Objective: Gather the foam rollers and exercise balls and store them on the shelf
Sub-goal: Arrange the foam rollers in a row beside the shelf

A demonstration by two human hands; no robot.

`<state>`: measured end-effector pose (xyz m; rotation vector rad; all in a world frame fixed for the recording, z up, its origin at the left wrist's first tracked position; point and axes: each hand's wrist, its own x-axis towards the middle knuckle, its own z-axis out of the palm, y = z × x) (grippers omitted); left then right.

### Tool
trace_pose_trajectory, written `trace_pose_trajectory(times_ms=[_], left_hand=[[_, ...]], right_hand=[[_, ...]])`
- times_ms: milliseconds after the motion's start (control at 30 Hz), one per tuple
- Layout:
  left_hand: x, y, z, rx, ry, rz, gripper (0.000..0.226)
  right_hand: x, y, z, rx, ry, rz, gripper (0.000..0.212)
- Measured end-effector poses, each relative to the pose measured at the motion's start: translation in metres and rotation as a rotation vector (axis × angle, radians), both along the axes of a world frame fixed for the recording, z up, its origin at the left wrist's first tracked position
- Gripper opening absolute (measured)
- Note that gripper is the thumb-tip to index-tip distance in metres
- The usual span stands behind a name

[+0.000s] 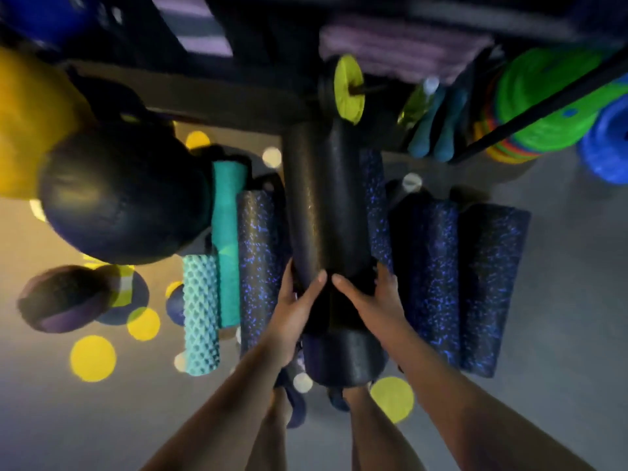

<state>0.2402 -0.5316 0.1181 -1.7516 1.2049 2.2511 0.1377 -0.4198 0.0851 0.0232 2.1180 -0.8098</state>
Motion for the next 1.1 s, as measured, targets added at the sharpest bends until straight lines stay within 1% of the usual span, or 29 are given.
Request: trace_pose_trajectory(times_ms=[67, 167, 200, 267, 300, 367, 433, 467, 567, 667, 733, 800, 833, 867, 933, 967, 1000, 1033, 1100], left_hand=[[0.004, -0.005, 0.047, -0.063, 0.044, 0.121, 0.056], [0.004, -0.02, 0.125, -0.068, 0.118, 0.269, 0.082], [0.003, -0.024, 0.147, -0.086, 0.132, 0.312, 0.086], [-0.01, -0.039, 0.185, -0.173, 0.159, 0.386, 0.081], [-0.021, -0.049, 0.204, -0.239, 0.173, 0.41, 0.077], [-0.047, -0.072, 0.232, -0.336, 0.216, 0.415, 0.081], [-0.08, -0.092, 0.253, -0.433, 0.262, 0.344, 0.085], [-0.098, -0.102, 0.257, -0.487, 0.279, 0.303, 0.085], [-0.161, -0.117, 0.283, -0.613, 0.342, 0.216, 0.081], [-0.221, -0.121, 0.306, -0.702, 0.439, 0.092, 0.084], [-0.258, -0.122, 0.316, -0.764, 0.418, -0.052, 0.087], [-0.29, -0.127, 0.311, -0.881, 0.364, -0.224, 0.081], [-0.305, -0.129, 0.307, -0.909, 0.334, -0.323, 0.074], [-0.319, -0.131, 0.3, -0.914, 0.301, -0.417, 0.065], [-0.336, -0.128, 0.285, -0.892, 0.227, -0.589, 0.05], [-0.338, -0.124, 0.277, -0.89, 0.18, -0.689, 0.047], [-0.337, -0.122, 0.271, -0.901, 0.129, -0.784, 0.048], [-0.334, -0.122, 0.266, -0.936, 0.092, -0.862, 0.052], [-0.326, -0.129, 0.26, -0.948, 0.058, -0.877, 0.063]], right_hand=[[-0.004, -0.018, 0.067, -0.055, 0.05, 0.124, 0.104], [-0.018, -0.056, 0.159, -0.134, 0.181, 0.318, 0.1], [-0.024, -0.068, 0.182, -0.171, 0.236, 0.394, 0.1], [-0.041, -0.095, 0.227, -0.242, 0.281, 0.473, 0.098], [-0.052, -0.106, 0.247, -0.275, 0.275, 0.467, 0.096], [-0.073, -0.126, 0.28, -0.326, 0.298, 0.414, 0.094], [-0.097, -0.136, 0.302, -0.392, 0.335, 0.293, 0.095], [-0.111, -0.138, 0.312, -0.447, 0.326, 0.21, 0.092], [-0.161, -0.137, 0.333, -0.61, 0.335, 0.029, 0.071], [-0.222, -0.134, 0.352, -0.685, 0.353, -0.072, 0.056], [-0.265, -0.135, 0.358, -0.674, 0.373, -0.078, 0.055], [-0.304, -0.139, 0.355, -0.619, 0.413, -0.02, 0.061], [-0.321, -0.141, 0.349, -0.571, 0.449, 0.044, 0.065], [-0.337, -0.141, 0.342, -0.517, 0.488, 0.13, 0.067], [-0.355, -0.138, 0.318, -0.352, 0.568, 0.379, 0.06], [-0.356, -0.133, 0.304, -0.282, 0.583, 0.504, 0.056], [-0.354, -0.128, 0.287, -0.253, 0.592, 0.602, 0.056], [-0.351, -0.124, 0.273, -0.26, 0.609, 0.653, 0.057], [-0.346, -0.12, 0.251, -0.292, 0.647, 0.645, 0.058]])
